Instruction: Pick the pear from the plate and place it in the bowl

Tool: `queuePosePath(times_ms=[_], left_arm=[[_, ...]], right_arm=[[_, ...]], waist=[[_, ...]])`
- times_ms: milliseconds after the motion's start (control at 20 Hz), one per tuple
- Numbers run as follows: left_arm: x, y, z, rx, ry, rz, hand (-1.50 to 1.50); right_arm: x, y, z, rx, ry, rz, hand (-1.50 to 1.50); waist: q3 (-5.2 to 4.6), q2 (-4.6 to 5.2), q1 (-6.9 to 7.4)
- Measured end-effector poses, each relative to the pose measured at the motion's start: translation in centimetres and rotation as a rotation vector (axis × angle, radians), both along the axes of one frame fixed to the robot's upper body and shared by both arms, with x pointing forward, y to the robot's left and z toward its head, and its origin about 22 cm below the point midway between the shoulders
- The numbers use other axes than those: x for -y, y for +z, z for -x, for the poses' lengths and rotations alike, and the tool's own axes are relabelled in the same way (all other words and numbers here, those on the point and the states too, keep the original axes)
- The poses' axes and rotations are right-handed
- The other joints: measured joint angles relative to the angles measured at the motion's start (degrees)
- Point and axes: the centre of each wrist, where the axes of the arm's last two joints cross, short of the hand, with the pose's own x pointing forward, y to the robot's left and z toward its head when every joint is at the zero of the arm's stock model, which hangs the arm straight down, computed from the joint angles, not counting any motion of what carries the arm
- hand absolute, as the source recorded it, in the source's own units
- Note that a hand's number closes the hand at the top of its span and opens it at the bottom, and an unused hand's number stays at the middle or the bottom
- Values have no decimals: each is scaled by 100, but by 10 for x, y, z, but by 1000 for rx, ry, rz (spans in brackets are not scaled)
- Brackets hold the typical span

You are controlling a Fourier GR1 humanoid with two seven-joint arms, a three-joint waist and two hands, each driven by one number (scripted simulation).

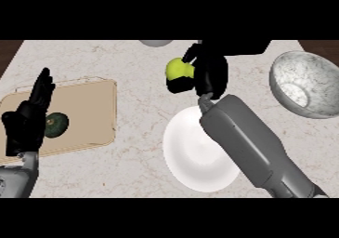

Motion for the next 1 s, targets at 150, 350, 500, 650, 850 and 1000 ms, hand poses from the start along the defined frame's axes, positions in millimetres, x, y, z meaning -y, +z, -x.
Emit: queuePosePath(times_ms=[150, 350, 500, 650, 850, 1000], left_arm=[[6, 3, 0, 10, -12, 2, 0], [11, 2, -3, 19, -30, 1, 0], [10, 6, -3, 24, -42, -2, 0], [12, 11, -9, 29, -48, 4, 0], [15, 9, -7, 32, -60, 3, 0], [20, 9, -11, 36, -69, 2, 0]], right_arm=[[34, 6, 8, 41, -81, -5, 150], [87, 18, 15, 103, -184, -36, 150], [131, 15, 21, 139, -252, -33, 150], [175, 19, 22, 186, -297, -53, 150], [225, 8, 19, 211, -373, 15, 150], [257, 0, 13, 212, -426, 84, 150]], waist=[[5, 46, 60], [8, 104, 156], [10, 131, 225], [13, 156, 275], [13, 175, 342], [13, 190, 375]])
